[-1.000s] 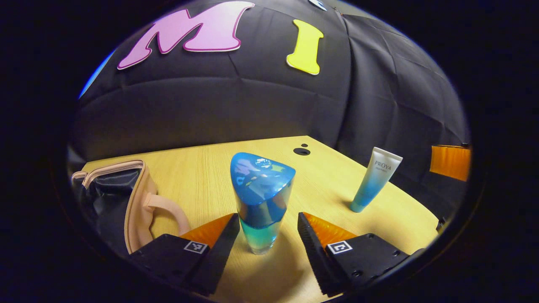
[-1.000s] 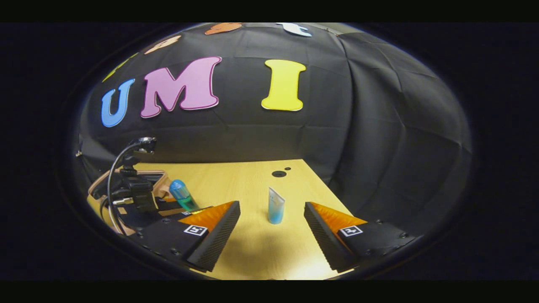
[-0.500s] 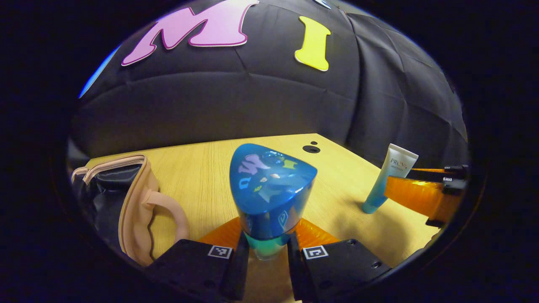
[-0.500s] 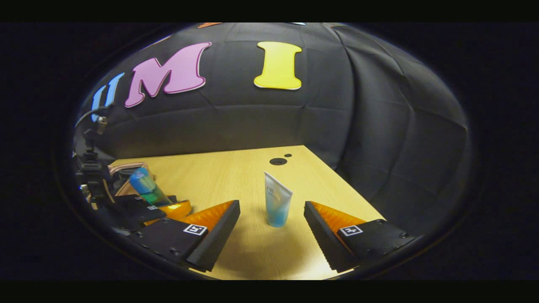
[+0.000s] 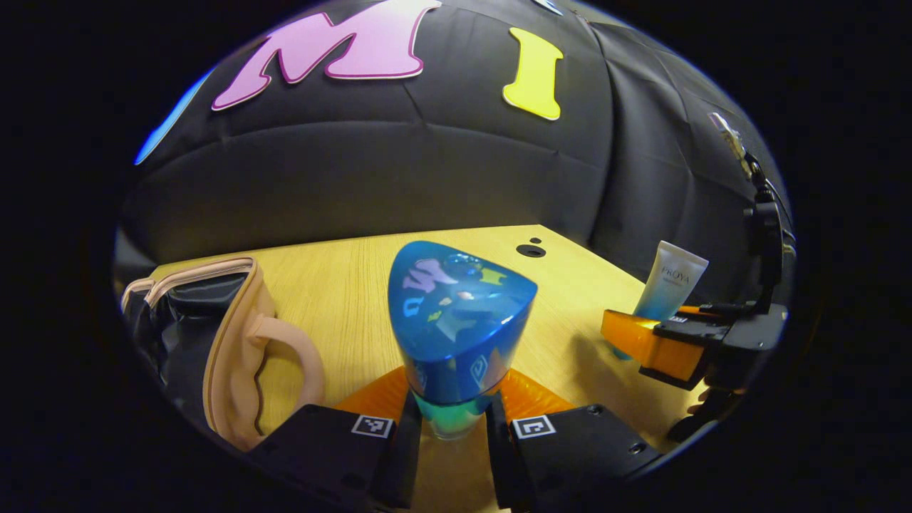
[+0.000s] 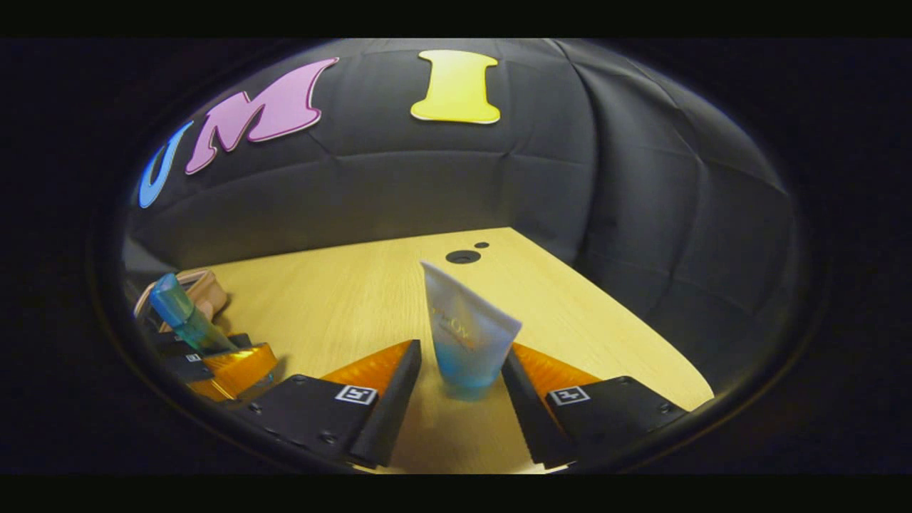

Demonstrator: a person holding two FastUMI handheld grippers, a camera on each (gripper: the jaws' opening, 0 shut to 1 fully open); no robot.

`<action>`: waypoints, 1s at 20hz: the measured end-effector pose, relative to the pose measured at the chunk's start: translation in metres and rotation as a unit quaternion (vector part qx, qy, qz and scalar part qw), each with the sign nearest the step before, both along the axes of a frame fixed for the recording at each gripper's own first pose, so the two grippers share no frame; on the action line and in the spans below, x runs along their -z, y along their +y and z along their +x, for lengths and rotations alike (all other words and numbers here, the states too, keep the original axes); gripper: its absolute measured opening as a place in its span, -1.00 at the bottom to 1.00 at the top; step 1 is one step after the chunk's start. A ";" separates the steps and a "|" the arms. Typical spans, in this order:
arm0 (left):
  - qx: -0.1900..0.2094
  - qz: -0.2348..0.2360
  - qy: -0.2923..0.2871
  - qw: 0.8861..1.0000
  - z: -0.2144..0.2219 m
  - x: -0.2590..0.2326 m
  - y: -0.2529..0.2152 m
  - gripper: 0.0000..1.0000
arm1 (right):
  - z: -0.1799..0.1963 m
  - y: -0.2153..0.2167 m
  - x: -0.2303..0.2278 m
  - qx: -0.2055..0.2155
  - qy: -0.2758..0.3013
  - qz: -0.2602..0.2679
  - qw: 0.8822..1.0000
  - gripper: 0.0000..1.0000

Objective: First open the suitcase, pack the skin care products into it, and then close the suitcase.

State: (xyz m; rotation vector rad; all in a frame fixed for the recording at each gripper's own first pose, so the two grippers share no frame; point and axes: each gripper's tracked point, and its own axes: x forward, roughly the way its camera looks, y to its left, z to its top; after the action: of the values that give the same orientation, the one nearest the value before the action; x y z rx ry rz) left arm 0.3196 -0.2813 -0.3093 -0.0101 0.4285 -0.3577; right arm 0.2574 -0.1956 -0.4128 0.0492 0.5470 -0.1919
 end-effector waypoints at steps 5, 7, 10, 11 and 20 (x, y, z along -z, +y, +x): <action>0.001 0.013 -0.008 1.000 -0.005 -0.001 0.002 -0.08 | 0.004 0.009 -0.009 -0.019 -0.022 0.006 1.000 -0.12; 0.002 0.012 -0.009 1.000 -0.007 -0.001 0.002 -0.03 | 0.000 0.007 -0.012 -0.018 -0.030 0.002 0.999 -0.19; -0.005 -0.002 -0.012 1.000 -0.015 -0.003 0.009 -0.11 | -0.003 0.011 -0.025 -0.019 -0.053 -0.002 0.998 -0.25; -0.003 -0.009 -0.012 1.000 -0.017 -0.004 0.010 -0.11 | -0.006 0.014 -0.028 -0.024 -0.054 -0.004 0.998 -0.26; -0.037 -0.017 -0.020 0.999 -0.047 -0.045 0.057 -0.20 | -0.026 0.085 -0.072 -0.083 -0.093 0.002 0.992 -0.26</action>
State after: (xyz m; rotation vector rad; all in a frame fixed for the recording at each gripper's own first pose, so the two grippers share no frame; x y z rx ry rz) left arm 0.2725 -0.2247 -0.2646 -0.0513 0.3806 -0.2926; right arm 0.2318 -0.1106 -0.3405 0.0259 0.3641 -0.0234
